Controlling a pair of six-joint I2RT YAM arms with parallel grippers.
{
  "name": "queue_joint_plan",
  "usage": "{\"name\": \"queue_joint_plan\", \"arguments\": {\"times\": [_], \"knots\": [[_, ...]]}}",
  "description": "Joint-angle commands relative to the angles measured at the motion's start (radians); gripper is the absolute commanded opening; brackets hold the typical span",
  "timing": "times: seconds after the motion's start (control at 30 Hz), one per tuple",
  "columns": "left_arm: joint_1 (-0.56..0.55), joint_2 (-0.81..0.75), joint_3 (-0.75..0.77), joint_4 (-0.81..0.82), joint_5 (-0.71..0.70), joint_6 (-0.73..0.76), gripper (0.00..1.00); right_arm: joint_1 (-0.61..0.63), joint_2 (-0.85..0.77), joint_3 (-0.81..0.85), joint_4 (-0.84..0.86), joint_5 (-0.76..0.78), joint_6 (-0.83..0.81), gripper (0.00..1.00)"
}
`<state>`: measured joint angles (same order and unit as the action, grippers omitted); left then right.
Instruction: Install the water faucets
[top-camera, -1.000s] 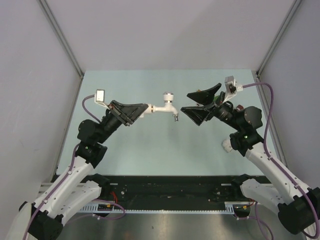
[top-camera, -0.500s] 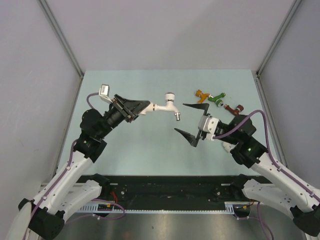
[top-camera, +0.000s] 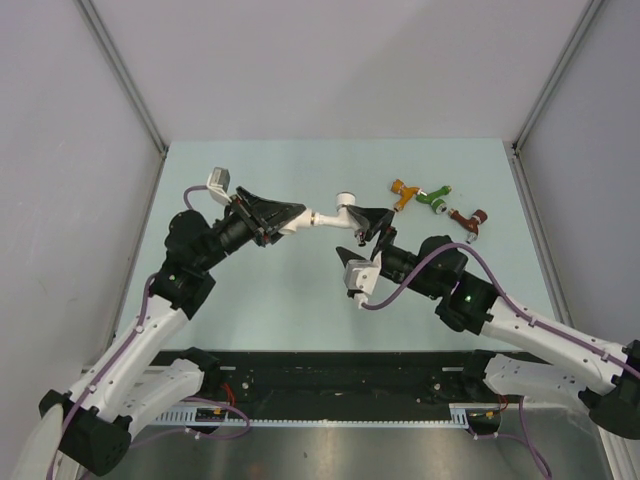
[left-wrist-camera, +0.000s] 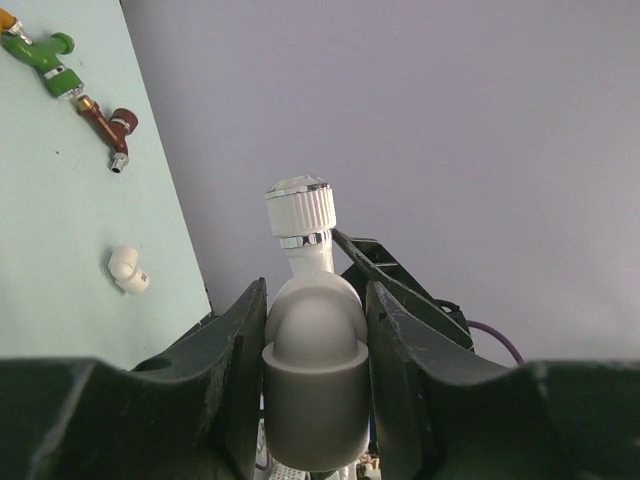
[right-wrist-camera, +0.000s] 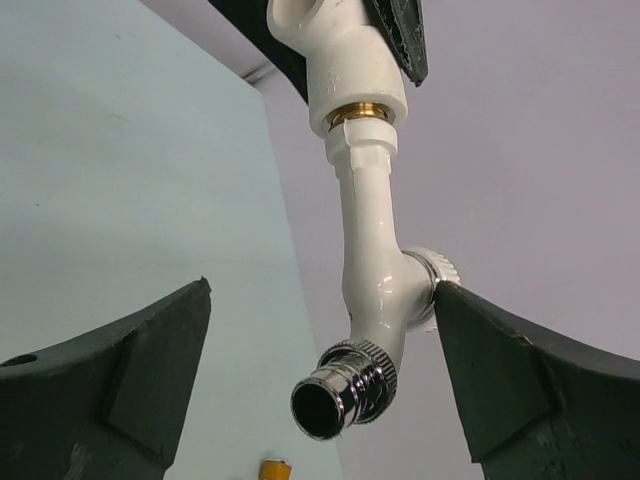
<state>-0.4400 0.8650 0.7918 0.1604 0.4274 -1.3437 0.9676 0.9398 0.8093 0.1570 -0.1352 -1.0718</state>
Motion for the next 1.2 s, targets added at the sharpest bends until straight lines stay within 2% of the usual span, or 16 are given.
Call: {"name": "queue_joint_plan", "arguments": {"times": [0.0,0.2,0.4,0.43,0.5,0.53,0.6,0.63,0.67,0.73,0.9,1.03,1.07,1.17], "knots": [[0.006,-0.004,0.067,0.050,0.045,-0.043,0.00,0.008,0.028,0.022,0.096,0.046,-0.077,0.95],[0.006,0.028,0.092,0.045,0.111,-0.038,0.00,0.006,0.054,0.011,0.176,0.022,-0.063,0.82],[0.006,0.060,0.112,0.045,0.163,-0.025,0.00,0.005,0.059,0.013,0.184,0.005,-0.028,0.61],[0.006,0.063,0.116,0.045,0.169,-0.015,0.00,0.005,0.057,0.011,0.181,-0.001,-0.021,0.53],[0.007,0.071,0.124,0.041,0.181,-0.003,0.00,0.002,0.048,0.011,0.174,-0.030,0.021,0.44],[0.006,0.075,0.129,0.041,0.188,0.008,0.00,-0.001,0.044,0.011,0.167,-0.044,0.039,0.34],[0.009,0.089,0.139,0.041,0.215,0.018,0.00,-0.023,0.030,0.013,0.154,-0.095,0.076,0.21],[0.012,0.095,0.145,0.041,0.224,0.029,0.00,-0.032,0.027,0.017,0.141,-0.112,0.120,0.08],[0.014,0.103,0.158,0.041,0.238,0.037,0.00,-0.049,0.022,0.022,0.135,-0.145,0.140,0.01],[0.014,0.114,0.167,0.041,0.255,0.060,0.00,-0.070,0.011,0.030,0.113,-0.185,0.232,0.00],[0.017,0.129,0.188,0.077,0.289,0.150,0.00,-0.202,0.014,0.073,0.113,-0.429,0.514,0.00],[0.018,0.132,0.199,0.117,0.329,0.248,0.00,-0.309,0.043,0.090,0.217,-0.610,0.813,0.00],[0.017,0.129,0.199,0.129,0.341,0.273,0.00,-0.326,0.066,0.091,0.246,-0.679,0.948,0.00],[0.018,0.098,0.190,0.146,0.338,0.394,0.00,-0.380,0.121,0.096,0.373,-0.794,1.142,0.00]]}}
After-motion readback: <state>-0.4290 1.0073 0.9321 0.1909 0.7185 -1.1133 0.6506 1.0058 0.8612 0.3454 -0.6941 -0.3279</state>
